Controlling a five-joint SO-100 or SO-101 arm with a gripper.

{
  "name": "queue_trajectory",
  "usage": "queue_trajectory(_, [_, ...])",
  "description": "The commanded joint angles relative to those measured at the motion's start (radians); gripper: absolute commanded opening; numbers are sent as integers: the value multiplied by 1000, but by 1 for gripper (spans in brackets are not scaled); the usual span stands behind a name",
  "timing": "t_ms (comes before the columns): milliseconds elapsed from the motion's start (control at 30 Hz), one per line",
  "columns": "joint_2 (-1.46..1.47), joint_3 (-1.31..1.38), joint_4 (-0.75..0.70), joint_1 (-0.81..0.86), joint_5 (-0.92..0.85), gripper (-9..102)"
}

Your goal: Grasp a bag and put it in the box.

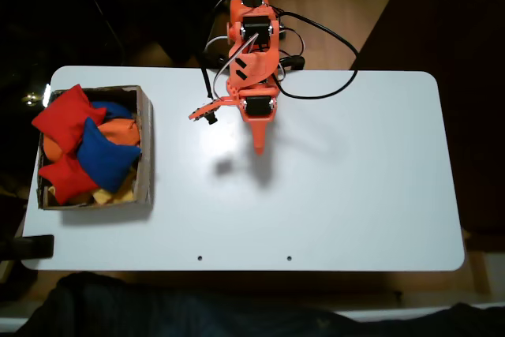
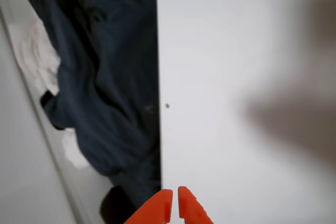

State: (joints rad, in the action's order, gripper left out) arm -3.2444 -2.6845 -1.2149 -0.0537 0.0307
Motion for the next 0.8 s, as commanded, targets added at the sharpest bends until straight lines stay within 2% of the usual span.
queue_trajectory(0, [-23,-20,5,17,-23,0])
queue_trajectory(467, [-52,-206,40,120,-44,0])
queue_trajectory(767, [-52,-272,-23,129,-28,0])
